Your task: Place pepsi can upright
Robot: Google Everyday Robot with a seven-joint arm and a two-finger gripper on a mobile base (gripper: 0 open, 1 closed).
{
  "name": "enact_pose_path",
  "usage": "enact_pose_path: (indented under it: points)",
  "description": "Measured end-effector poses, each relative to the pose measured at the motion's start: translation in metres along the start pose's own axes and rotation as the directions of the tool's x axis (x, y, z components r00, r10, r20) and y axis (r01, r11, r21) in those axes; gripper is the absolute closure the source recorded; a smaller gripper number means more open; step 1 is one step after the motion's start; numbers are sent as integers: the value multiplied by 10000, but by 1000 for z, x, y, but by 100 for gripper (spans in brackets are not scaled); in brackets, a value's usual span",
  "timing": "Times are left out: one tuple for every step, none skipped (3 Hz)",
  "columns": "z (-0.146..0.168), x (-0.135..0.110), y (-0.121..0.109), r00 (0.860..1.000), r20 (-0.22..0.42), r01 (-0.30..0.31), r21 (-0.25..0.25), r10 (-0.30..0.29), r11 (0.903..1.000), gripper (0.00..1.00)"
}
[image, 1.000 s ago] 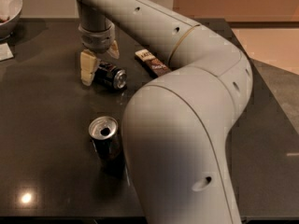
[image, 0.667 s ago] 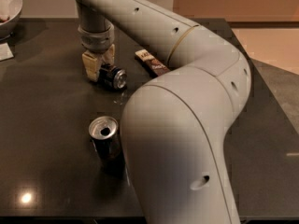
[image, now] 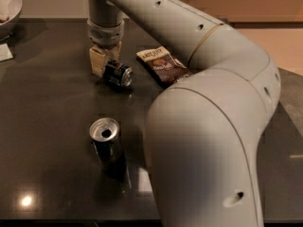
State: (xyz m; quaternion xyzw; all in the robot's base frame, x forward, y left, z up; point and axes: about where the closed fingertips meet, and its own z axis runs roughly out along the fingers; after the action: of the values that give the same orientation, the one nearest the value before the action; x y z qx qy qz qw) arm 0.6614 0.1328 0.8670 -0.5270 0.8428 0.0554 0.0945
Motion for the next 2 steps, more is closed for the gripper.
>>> enact_pose_path:
  points:
    - [-28,10,7,9888,1335,695,-133,-671,9975,100]
    - [-52,22,22,9407,3073,1559,-144,-1440,9877,100]
